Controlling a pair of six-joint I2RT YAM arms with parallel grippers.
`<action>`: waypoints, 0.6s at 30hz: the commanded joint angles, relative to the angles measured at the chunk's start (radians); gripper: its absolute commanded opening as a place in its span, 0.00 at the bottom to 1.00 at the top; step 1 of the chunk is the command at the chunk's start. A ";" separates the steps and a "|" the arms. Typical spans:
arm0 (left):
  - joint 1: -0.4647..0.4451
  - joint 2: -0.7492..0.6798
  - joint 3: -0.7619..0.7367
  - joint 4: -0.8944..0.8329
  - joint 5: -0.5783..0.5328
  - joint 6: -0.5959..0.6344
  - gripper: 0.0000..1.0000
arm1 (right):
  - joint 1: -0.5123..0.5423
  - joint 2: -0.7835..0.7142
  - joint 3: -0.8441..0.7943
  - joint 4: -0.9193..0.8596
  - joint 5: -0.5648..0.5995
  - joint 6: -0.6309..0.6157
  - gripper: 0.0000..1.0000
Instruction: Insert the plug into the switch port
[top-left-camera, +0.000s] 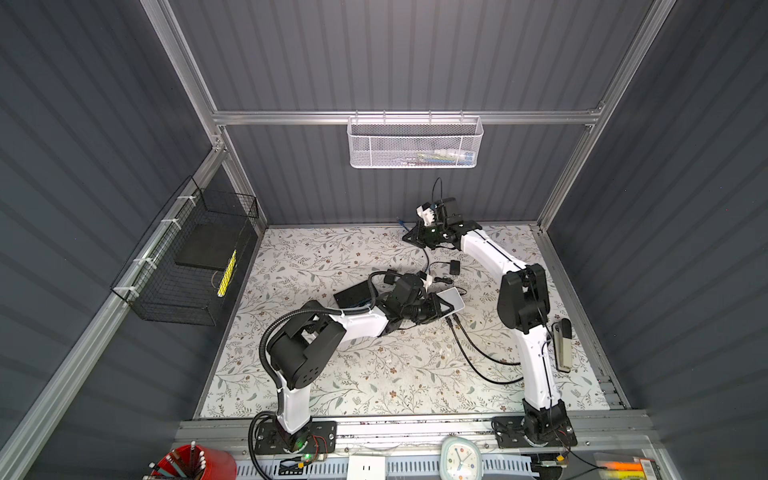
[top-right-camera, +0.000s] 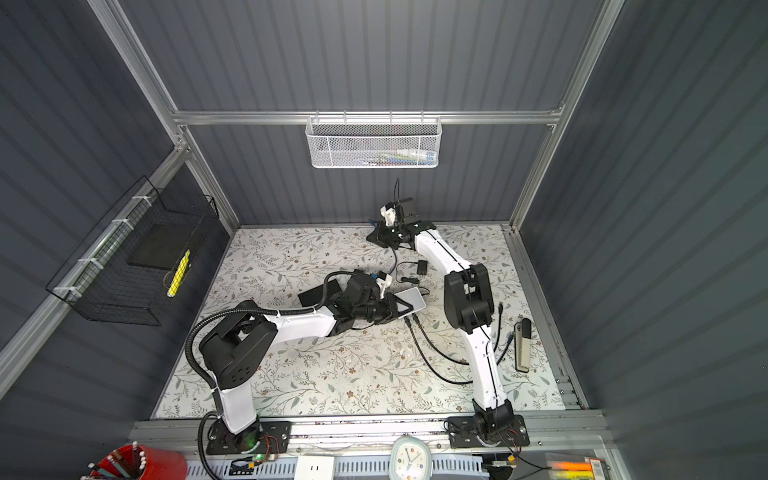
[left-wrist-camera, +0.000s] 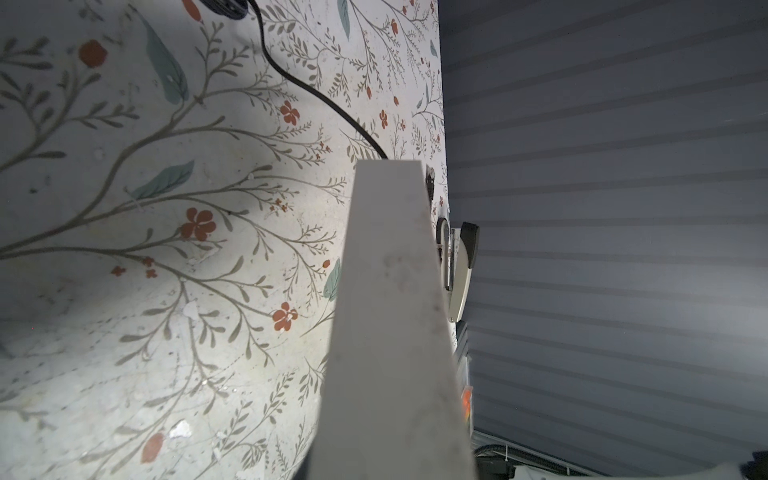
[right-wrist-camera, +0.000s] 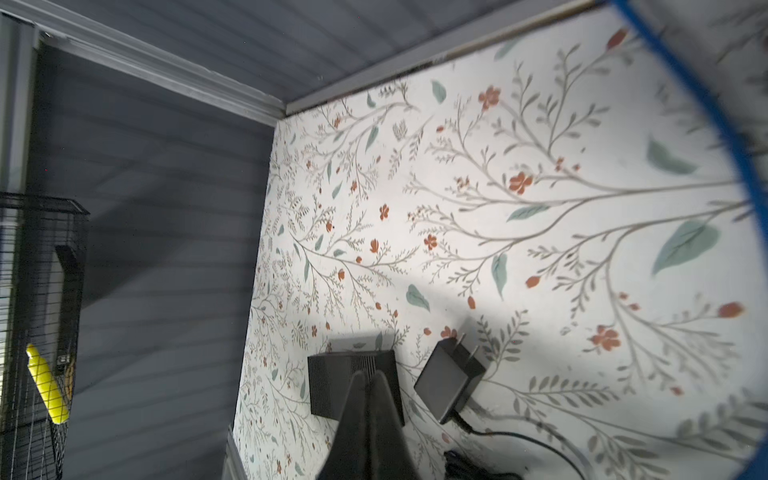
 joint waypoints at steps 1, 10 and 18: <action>0.002 0.020 0.047 -0.013 -0.014 0.045 0.00 | 0.003 0.010 -0.002 -0.043 -0.040 -0.040 0.00; 0.045 0.146 0.112 0.046 -0.040 0.010 0.00 | -0.116 -0.187 -0.079 -0.168 0.095 -0.143 0.34; 0.074 0.254 0.376 -0.067 -0.063 0.057 0.00 | -0.277 -0.469 -0.211 -0.274 0.176 -0.228 0.34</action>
